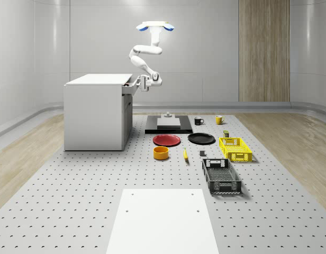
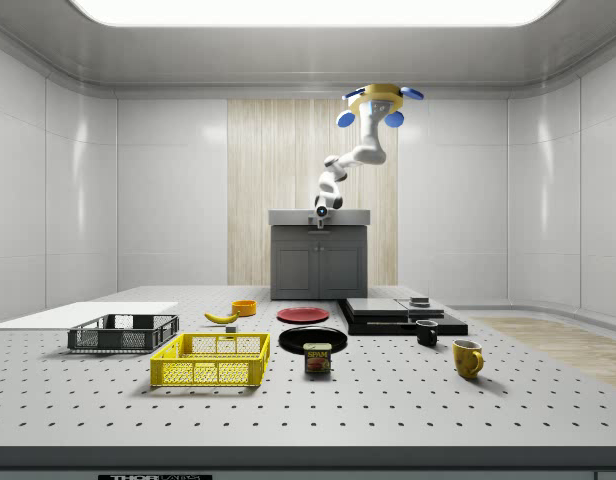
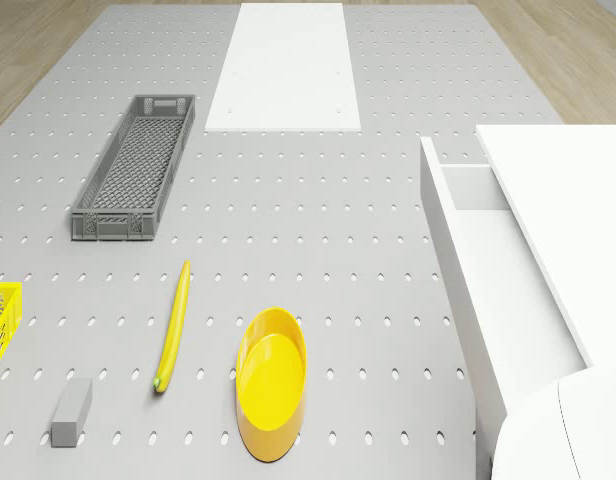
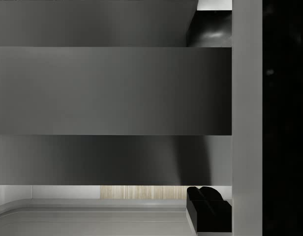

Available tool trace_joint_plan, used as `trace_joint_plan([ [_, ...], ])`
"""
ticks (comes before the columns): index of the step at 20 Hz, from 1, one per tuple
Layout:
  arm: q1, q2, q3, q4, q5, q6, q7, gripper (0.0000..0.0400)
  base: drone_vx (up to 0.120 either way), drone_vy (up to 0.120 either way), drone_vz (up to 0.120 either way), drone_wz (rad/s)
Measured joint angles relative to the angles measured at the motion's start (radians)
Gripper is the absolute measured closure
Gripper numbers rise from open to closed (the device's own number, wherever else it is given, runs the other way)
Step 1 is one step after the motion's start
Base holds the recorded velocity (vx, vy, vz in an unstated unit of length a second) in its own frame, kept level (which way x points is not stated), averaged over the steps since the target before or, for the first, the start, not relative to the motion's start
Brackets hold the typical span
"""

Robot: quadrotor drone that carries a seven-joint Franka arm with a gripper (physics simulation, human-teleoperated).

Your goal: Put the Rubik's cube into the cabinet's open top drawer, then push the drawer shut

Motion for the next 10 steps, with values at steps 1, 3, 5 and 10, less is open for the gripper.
trace_joint_plan([
  [1,0.019,-0.001,-0.003,-0.002,-0.027,0.004,-0.017,0.0002,0.0,0.0,0.0,0.0],
  [3,0.056,-0.003,-0.009,-0.006,-0.081,0.015,-0.054,0.0002,0.0,0.0,0.0,0.0],
  [5,0.092,-0.004,-0.015,-0.008,-0.134,0.027,-0.087,0.0002,0.0,0.0,0.0,0.0],
  [10,0.182,-0.007,-0.027,-0.007,-0.261,0.065,-0.177,0.0001,0.0,0.0,0.0,0.0],
])
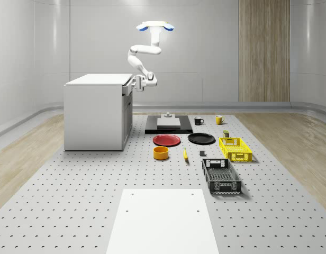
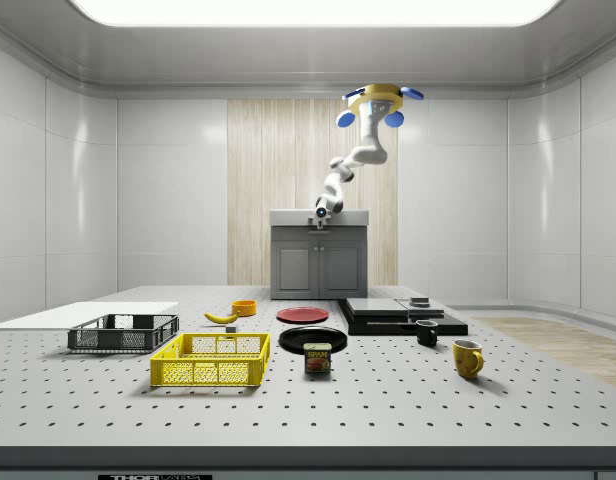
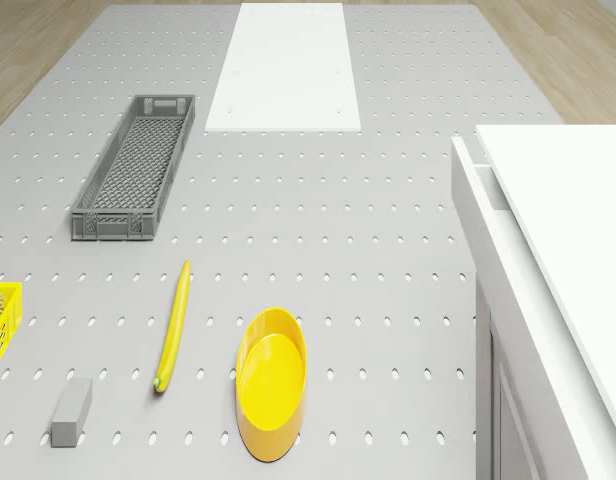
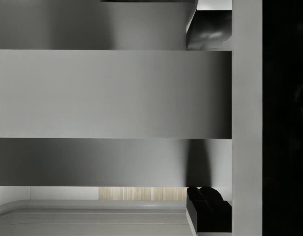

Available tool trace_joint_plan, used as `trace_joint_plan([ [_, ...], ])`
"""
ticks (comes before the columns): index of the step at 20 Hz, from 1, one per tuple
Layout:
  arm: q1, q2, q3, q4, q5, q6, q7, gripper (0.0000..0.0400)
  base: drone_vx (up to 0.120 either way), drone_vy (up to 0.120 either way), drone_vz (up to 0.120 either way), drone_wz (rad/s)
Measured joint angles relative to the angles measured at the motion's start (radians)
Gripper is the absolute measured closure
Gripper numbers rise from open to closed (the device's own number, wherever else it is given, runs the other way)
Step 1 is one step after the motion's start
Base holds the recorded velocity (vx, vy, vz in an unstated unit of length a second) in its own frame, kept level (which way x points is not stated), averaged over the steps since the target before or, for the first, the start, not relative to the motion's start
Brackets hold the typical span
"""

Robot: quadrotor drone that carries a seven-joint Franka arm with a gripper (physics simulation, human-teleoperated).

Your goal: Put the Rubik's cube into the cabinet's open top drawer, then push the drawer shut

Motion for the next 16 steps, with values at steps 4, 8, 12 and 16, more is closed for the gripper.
trace_joint_plan([
  [4,0.06,-0.003,-0.005,0.005,-0.081,0.032,-0.054,0.0,0.0,0.09,0.0,0.0],
  [8,0.094,-0.007,-0.007,0.009,-0.123,0.055,-0.082,0.0,0.0,0.12,0.0,0.0],
  [12,0.108,-0.01,-0.008,0.011,-0.139,0.067,-0.094,0.0,0.0,0.03,0.0,0.0],
  [16,0.113,-0.012,-0.008,0.013,-0.144,0.072,-0.098,0.0,0.0,0.0,0.0,0.0],
])
